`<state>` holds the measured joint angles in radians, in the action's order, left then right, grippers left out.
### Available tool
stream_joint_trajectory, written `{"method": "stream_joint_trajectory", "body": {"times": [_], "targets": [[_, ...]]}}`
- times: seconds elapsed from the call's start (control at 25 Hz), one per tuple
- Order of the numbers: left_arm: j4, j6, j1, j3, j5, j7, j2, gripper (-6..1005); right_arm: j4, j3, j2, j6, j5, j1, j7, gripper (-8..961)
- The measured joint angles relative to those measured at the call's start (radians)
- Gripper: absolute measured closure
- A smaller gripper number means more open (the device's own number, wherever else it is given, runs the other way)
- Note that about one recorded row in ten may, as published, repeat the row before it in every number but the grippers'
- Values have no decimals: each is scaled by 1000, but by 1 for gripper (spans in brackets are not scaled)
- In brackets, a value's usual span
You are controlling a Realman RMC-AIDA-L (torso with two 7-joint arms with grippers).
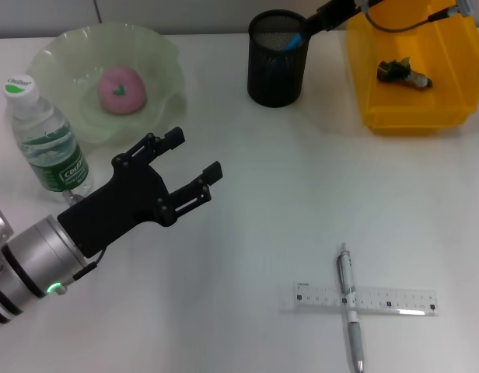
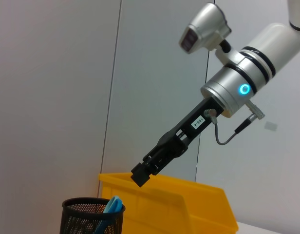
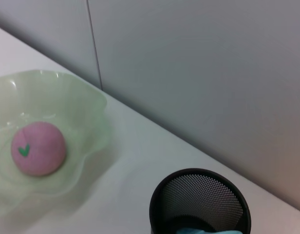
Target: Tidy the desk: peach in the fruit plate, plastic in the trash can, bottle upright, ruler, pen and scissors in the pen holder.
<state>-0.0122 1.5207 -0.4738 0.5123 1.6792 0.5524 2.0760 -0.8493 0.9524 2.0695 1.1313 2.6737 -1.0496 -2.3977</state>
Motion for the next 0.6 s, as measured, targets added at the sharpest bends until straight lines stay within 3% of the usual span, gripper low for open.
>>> {"method": "stream_joint_trajectory", "body": {"times": [0.32, 0.44, 0.48, 0.6], "targets": [[12, 16, 6, 7, 4, 12, -4, 188, -126, 2, 5, 40, -278, 156, 148, 379], [28, 25, 14, 12, 6, 27, -7, 188, -153, -4, 2, 90, -413, 224, 239, 379], [50, 39, 24, 23, 7, 45, -7, 188, -166, -7, -1, 143, -518, 278, 310, 379], [86, 60, 35, 57, 7, 73, -7, 188, -169, -12, -6, 195, -600, 326, 364, 379]]}}
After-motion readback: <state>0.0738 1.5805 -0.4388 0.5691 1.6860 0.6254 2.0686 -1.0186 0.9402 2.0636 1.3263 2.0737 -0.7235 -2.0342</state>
